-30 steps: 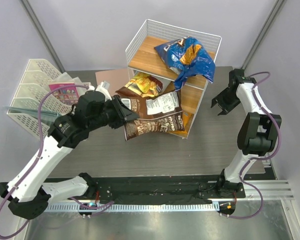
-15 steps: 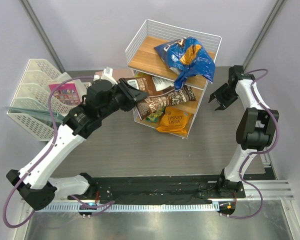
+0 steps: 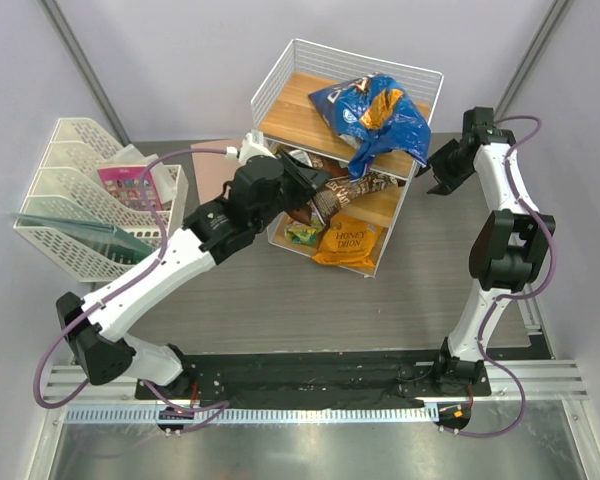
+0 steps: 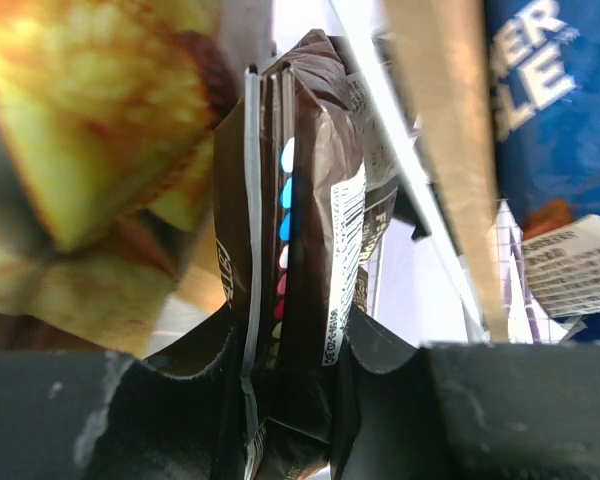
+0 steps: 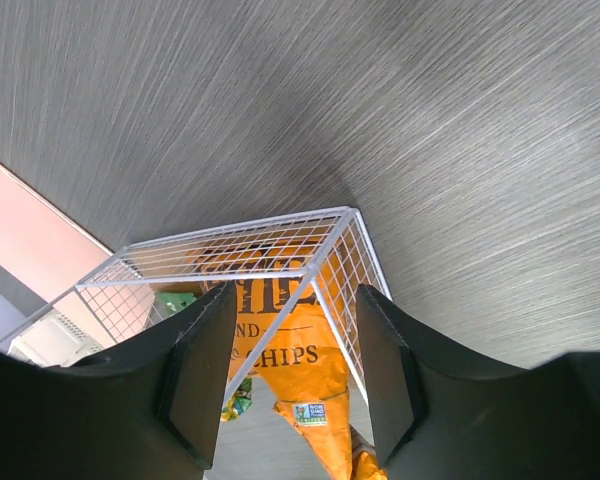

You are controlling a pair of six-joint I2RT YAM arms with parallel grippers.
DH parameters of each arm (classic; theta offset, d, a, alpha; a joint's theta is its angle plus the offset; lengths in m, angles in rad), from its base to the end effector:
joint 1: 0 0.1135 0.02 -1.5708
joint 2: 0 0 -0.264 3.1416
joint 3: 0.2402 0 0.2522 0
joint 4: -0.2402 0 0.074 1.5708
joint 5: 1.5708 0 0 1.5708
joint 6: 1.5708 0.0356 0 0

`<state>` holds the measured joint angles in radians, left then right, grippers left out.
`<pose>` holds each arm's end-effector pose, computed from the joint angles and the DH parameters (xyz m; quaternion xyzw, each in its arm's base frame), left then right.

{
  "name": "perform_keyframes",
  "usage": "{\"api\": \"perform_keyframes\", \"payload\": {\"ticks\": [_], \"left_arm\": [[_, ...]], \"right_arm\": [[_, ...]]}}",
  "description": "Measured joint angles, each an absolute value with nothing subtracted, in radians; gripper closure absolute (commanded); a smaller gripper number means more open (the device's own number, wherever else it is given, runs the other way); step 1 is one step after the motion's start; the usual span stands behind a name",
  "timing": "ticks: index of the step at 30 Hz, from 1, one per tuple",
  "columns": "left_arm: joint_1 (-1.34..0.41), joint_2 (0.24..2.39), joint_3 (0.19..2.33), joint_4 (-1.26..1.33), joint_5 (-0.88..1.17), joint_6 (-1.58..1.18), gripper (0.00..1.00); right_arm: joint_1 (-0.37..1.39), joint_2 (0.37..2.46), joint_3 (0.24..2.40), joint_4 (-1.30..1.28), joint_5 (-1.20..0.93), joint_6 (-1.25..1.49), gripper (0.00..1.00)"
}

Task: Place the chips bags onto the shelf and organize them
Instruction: Place the potato chip on the shelf.

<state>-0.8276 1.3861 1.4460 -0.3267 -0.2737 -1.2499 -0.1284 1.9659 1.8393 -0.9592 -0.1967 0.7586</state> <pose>0.2215 -0.2268 0.4190 -0.2460 0.7526 -0.4630 0.3984 0.4204 -0.0473 0.2894 0.3932 0.8827 0.1647 0.1977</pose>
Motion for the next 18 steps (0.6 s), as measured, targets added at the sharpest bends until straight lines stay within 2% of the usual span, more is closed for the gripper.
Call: {"api": "perform_keyframes", "payload": {"ticks": [9, 18], "left_arm": [[-0.946, 1.464, 1.568, -0.363, -0.524, -1.24, 1.0], [-0.974, 1.65, 1.702, -0.382, -0.591, -1.197, 1.0]], "right_arm": [[-0.128, 1.966, 1.805, -0.939, -0.231, 0.766, 0.44], [-0.128, 1.966, 1.723, -0.905, -0.277, 0.781, 0.43]]}}
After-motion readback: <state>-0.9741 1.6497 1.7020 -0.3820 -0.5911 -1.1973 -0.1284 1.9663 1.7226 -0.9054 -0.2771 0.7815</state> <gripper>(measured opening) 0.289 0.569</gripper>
